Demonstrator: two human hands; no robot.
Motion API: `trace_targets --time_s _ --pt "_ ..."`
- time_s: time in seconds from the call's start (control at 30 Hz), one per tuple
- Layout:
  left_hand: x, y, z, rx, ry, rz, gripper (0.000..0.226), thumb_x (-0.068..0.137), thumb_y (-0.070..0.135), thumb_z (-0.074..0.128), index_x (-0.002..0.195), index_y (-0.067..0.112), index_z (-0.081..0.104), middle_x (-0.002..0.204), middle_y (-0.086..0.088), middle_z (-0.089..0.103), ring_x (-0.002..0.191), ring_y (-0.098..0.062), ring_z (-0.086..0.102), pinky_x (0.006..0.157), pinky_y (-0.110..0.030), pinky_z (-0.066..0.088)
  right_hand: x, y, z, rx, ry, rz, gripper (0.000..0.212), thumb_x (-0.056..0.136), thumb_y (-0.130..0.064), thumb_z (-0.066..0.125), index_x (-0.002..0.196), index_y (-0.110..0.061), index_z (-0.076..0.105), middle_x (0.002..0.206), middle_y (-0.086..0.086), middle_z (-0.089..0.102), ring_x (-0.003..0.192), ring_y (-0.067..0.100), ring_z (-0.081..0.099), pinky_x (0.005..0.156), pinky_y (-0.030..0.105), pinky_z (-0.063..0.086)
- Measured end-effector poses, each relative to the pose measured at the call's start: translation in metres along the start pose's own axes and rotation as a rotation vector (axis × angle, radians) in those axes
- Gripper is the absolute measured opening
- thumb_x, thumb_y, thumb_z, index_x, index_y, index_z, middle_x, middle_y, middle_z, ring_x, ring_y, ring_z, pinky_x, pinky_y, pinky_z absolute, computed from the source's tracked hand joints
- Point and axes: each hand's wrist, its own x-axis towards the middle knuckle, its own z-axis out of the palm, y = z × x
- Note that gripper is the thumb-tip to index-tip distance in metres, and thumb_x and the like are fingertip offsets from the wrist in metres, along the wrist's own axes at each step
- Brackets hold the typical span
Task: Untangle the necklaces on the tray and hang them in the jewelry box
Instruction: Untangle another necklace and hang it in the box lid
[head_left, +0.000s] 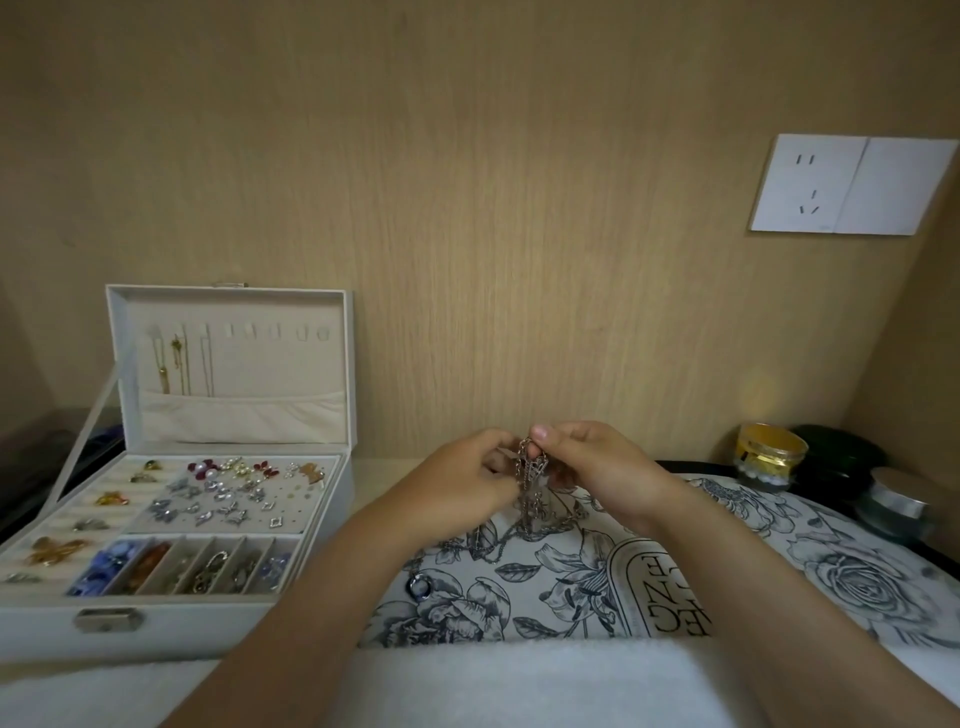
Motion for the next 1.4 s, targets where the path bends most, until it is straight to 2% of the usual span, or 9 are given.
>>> trace_targets --time_s 0.13,0.27,0.5,0.63,0.77,0.9,1.03,1.13,1.4 --pt "0.002 -0.006 0.002 -0.056 0.018 0.01 0.041 0.086 0.032 0.075 0.123 0.028 0.059 0.092 0.006 0.073 0.08 -0.003 0.07 0.083 -0.032 0.054 -0.002 -0.002 0.0 0.041 -0.022 -0.007 0.027 0.101 -0.03 0.054 0.086 -0.013 0.068 0.079 0.0 0.065 0.07 0.012 0.053 0.067 0.017 0.047" --pt "0.003 -0.01 -0.003 -0.049 0.06 0.033 0.009 0.091 0.038 0.067 0.091 0.036 0.076 0.086 0.004 0.076 0.077 -0.01 0.07 0.086 -0.039 0.055 -0.002 -0.004 -0.002 0.065 -0.014 0.014 0.03 0.095 -0.04 0.056 0.078 -0.016 0.063 0.076 -0.001 0.062 0.073 0.015 0.052 0.073 0.024 0.046" --pt "0.006 -0.006 -0.01 -0.124 0.229 0.014 0.033 0.101 0.03 0.051 0.071 0.028 0.066 0.072 -0.005 0.058 0.068 -0.018 0.053 0.071 -0.039 0.05 -0.007 -0.005 -0.004 -0.038 -0.017 0.031 0.019 0.096 -0.029 0.064 0.086 -0.013 0.067 0.064 -0.006 0.06 0.059 0.007 0.054 0.066 0.02 0.042" --pt "0.008 -0.005 -0.016 -0.288 0.225 -0.028 0.037 0.101 0.025 0.051 0.065 0.025 0.062 0.064 0.008 0.053 0.069 -0.014 0.053 0.082 -0.038 0.053 -0.007 -0.005 -0.003 -0.052 0.015 0.009 0.014 0.095 -0.016 0.065 0.085 -0.009 0.06 0.052 -0.011 0.055 0.045 0.003 0.047 0.041 0.009 0.033" --pt "0.007 -0.001 -0.018 -0.553 0.182 -0.015 0.043 0.097 0.006 0.047 0.055 0.017 0.05 0.075 -0.005 0.057 0.082 -0.02 0.058 0.089 -0.033 0.053 -0.007 -0.005 -0.001 -0.029 0.035 0.011 0.014 0.096 -0.01 0.064 0.084 -0.007 0.056 0.051 -0.004 0.055 0.042 0.009 0.05 0.039 0.015 0.036" --pt "0.008 0.006 -0.015 -0.875 0.119 -0.026 0.035 0.101 0.01 0.041 0.066 0.01 0.044 0.061 -0.006 0.048 0.063 -0.02 0.061 0.092 -0.043 0.052 -0.003 0.001 0.0 -0.046 0.072 0.033 0.016 0.095 -0.016 0.067 0.086 -0.008 0.056 0.06 0.003 0.051 0.048 0.014 0.045 0.041 0.023 0.035" --pt "0.005 0.011 -0.012 -0.986 0.142 -0.032 0.032 0.102 0.018 0.042 0.07 0.015 0.045 0.054 0.002 0.027 0.047 -0.012 0.036 0.07 -0.033 0.053 -0.005 -0.004 -0.002 -0.025 -0.023 0.033 0.019 0.095 -0.03 0.065 0.091 -0.011 0.06 0.074 0.001 0.068 0.053 0.013 0.053 0.042 0.022 0.03" --pt "0.004 0.013 -0.014 -0.98 0.178 -0.033 0.027 0.101 0.02 0.045 0.074 0.015 0.047 0.052 0.005 0.025 0.046 -0.01 0.024 0.046 -0.023 0.035 -0.007 -0.006 -0.001 -0.034 -0.12 0.042 0.019 0.094 -0.032 0.066 0.092 -0.014 0.06 0.078 0.003 0.071 0.048 0.01 0.048 0.044 0.022 0.027" --pt "0.004 0.006 -0.026 -0.812 0.234 -0.021 0.026 0.099 0.016 0.043 0.074 0.016 0.05 0.057 0.004 0.034 0.041 -0.006 0.022 0.037 -0.015 0.014 -0.01 -0.004 -0.012 -0.165 -0.214 0.149 0.016 0.1 -0.02 0.059 0.108 -0.009 0.067 0.065 -0.002 0.064 0.048 0.013 0.052 0.046 0.026 0.044"
